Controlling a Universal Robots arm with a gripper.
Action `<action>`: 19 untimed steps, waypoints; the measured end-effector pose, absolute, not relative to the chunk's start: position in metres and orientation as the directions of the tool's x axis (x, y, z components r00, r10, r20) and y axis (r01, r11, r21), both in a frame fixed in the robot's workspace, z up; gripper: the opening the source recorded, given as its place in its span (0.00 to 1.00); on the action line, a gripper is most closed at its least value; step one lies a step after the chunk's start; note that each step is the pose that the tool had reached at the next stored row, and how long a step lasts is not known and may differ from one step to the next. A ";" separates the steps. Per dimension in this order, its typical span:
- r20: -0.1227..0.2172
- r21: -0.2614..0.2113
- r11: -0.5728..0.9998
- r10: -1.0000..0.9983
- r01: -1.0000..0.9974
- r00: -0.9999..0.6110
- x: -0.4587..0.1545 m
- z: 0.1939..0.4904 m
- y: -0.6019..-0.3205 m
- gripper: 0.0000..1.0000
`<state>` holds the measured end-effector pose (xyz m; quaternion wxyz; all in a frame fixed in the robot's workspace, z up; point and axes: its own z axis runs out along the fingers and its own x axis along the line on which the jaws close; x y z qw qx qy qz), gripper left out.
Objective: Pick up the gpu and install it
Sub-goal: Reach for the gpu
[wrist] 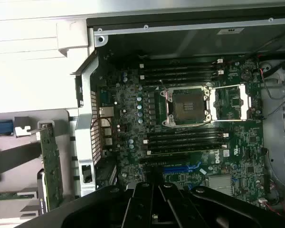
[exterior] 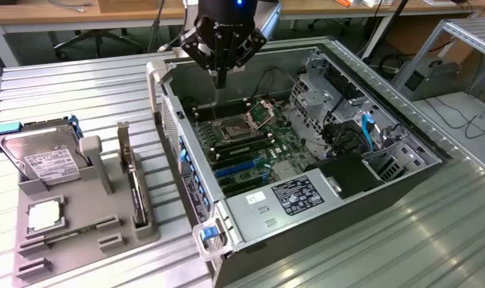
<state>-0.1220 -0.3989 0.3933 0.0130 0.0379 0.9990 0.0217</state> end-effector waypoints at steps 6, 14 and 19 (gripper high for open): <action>-0.024 0.044 0.996 0.076 0.075 -0.997 -0.122 0.393 -0.399 0.11; -0.025 0.044 0.996 0.076 0.075 -0.997 -0.124 0.393 -0.399 0.11; -0.024 0.044 0.996 0.076 0.075 -0.997 -0.132 0.393 -0.399 0.11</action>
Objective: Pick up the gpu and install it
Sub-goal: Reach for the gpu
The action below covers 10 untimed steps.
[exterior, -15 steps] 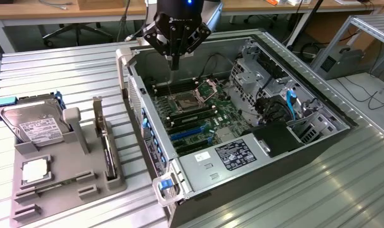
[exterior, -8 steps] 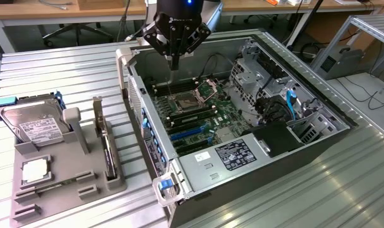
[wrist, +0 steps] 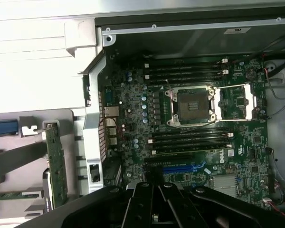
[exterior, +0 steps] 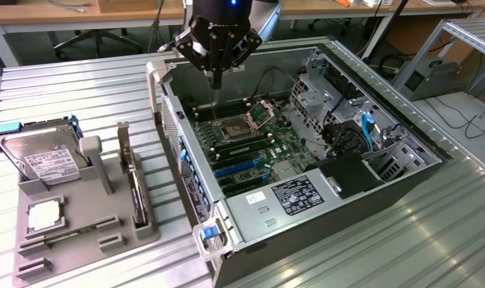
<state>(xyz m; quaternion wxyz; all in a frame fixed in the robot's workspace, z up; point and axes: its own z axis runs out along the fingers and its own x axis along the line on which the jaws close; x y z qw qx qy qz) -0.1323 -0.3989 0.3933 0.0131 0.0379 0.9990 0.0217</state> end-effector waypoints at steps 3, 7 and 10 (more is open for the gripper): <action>-0.024 0.044 0.996 0.076 0.075 -0.997 -0.138 0.393 -0.399 0.11; -0.024 0.044 0.996 0.076 0.075 -0.997 -0.152 0.393 -0.399 0.11; -0.024 0.044 0.996 0.076 0.075 -0.997 -0.159 0.393 -0.399 0.11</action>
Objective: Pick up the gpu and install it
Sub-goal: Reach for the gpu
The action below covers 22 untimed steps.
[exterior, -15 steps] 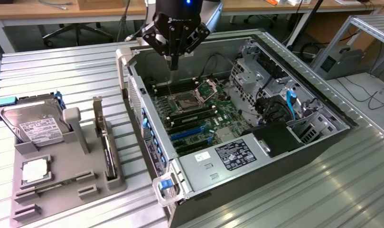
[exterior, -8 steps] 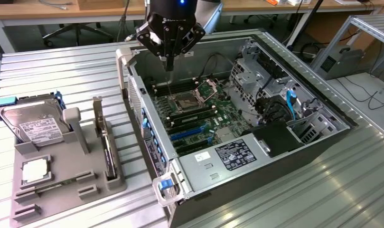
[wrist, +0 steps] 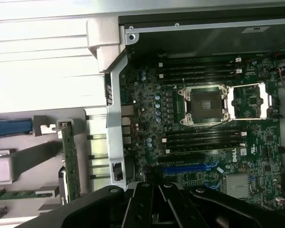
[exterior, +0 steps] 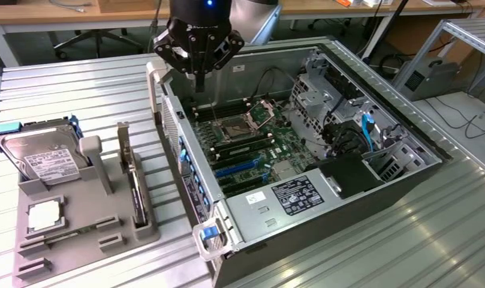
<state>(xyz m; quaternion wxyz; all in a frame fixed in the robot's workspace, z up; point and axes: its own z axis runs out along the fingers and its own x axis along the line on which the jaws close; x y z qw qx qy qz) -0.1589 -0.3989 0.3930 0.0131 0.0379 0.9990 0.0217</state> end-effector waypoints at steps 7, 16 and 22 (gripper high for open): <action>-0.024 0.044 0.996 0.076 0.075 -0.997 -0.178 0.393 -0.399 0.11; -0.024 0.044 0.996 0.076 0.075 -0.997 -0.210 0.392 -0.399 0.11; -0.024 0.044 0.996 0.076 0.075 -0.997 -0.232 0.391 -0.399 0.11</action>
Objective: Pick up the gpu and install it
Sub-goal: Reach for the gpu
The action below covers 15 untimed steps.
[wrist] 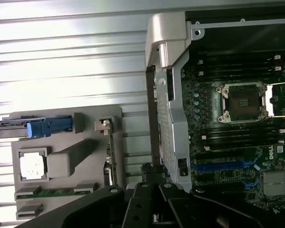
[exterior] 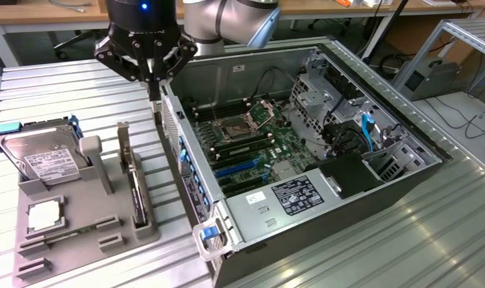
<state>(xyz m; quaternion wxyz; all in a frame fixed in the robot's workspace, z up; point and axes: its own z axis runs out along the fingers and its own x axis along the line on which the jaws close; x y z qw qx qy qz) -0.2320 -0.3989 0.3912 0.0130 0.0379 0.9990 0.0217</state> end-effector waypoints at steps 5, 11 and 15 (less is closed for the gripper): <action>-0.024 0.044 0.996 0.076 0.075 -0.997 -0.244 0.391 -0.399 0.11; -0.025 0.044 0.996 0.076 0.075 -0.997 -0.260 0.391 -0.399 0.11; -0.024 0.044 0.996 0.076 0.075 -0.997 -0.260 0.391 -0.399 0.11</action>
